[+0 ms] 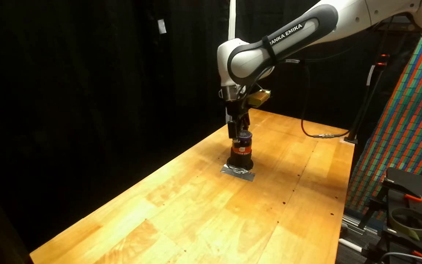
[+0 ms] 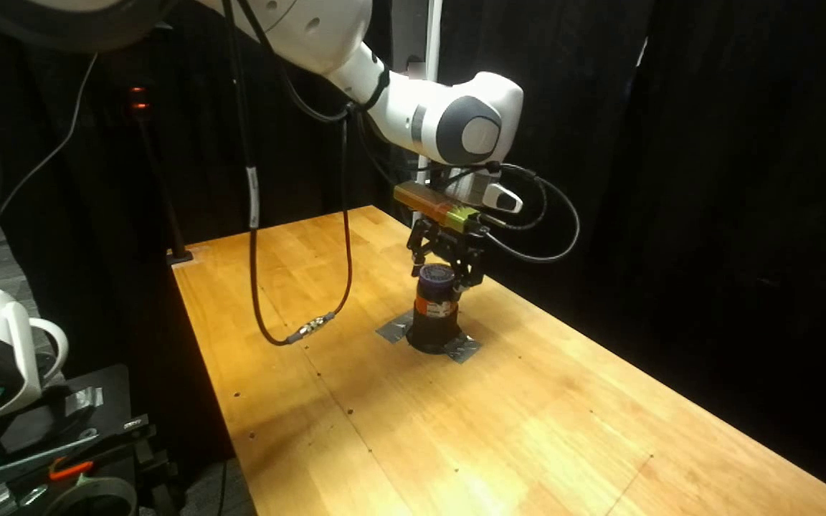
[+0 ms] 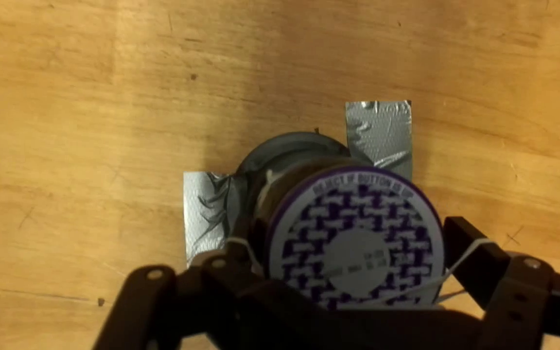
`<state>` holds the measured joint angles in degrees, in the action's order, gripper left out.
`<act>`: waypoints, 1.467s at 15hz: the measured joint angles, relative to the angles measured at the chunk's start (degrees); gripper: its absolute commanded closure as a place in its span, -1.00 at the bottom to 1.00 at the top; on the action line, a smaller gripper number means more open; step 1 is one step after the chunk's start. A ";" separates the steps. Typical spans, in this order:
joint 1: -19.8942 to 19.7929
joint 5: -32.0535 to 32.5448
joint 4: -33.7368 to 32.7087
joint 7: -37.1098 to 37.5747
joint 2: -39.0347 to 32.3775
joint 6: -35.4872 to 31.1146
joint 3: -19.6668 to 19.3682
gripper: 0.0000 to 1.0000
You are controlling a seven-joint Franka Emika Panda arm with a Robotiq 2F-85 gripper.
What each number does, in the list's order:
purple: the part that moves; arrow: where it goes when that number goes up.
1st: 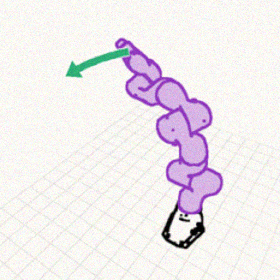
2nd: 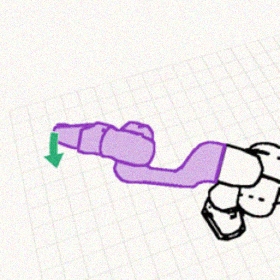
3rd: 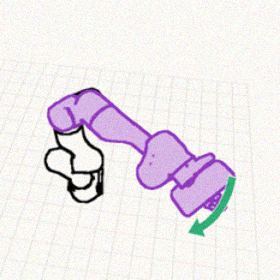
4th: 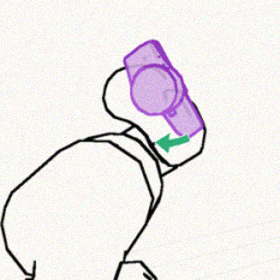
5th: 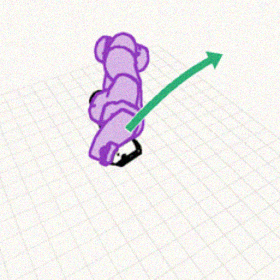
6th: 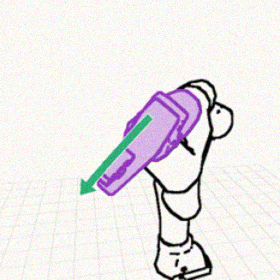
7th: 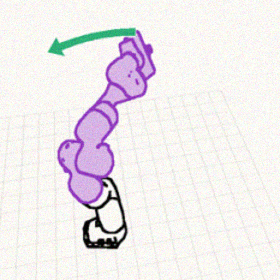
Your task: Put an elastic band on the brown cup
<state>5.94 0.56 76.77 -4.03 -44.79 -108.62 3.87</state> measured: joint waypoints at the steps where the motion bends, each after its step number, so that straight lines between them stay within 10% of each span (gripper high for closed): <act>1: 0.48 0.85 0.08 0.88 0.10 1.45 -0.22 -1.00; 11: 1.05 4.00 19.07 2.56 11.26 -2.57 -1.08 -1.00; 12: 0.93 4.04 21.62 2.58 12.88 -4.52 -1.12 -0.50; 22: 1.01 12.23 51.06 8.41 27.63 -49.66 -3.43 0.72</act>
<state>6.95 12.79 127.84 4.37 -17.16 -158.28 0.44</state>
